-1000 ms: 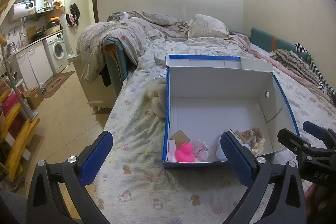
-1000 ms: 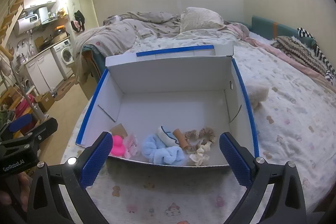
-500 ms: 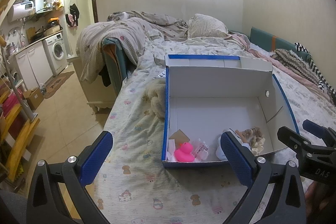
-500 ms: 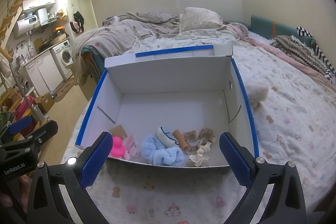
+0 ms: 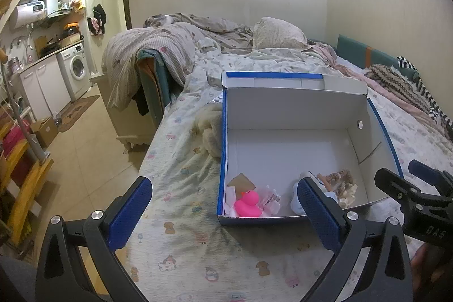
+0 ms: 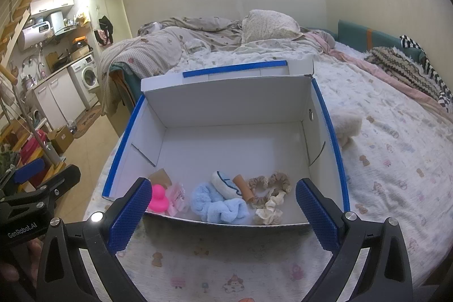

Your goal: Organize soft objects

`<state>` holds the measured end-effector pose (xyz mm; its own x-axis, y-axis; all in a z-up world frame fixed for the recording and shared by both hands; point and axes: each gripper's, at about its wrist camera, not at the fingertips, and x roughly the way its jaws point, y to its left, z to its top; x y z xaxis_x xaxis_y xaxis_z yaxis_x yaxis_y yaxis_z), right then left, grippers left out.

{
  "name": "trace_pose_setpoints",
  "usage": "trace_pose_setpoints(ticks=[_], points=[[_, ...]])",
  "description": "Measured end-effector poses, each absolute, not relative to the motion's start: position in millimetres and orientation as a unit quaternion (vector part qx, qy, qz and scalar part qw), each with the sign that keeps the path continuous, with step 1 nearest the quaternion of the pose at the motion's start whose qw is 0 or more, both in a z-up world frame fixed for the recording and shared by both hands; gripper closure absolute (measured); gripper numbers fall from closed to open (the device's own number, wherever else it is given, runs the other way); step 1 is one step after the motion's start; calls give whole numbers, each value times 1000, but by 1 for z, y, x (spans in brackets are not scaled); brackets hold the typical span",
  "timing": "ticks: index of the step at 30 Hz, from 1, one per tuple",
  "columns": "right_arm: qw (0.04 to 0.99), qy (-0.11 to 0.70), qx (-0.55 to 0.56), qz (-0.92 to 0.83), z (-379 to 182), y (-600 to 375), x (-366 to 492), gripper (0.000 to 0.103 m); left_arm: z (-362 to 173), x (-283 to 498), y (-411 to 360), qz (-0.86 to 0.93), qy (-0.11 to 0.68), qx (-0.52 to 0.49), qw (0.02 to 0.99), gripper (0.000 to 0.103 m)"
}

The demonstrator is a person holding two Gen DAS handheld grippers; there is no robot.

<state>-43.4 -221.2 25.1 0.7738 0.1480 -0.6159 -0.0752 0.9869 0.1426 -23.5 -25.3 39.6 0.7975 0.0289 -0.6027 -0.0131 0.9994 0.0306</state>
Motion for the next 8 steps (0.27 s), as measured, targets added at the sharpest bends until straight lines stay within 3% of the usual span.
trace_pose_setpoints(ticks=[8], points=[[939,334,60,62,25,-220,-41,0,40,-23,-26,7,317,15,948,1]])
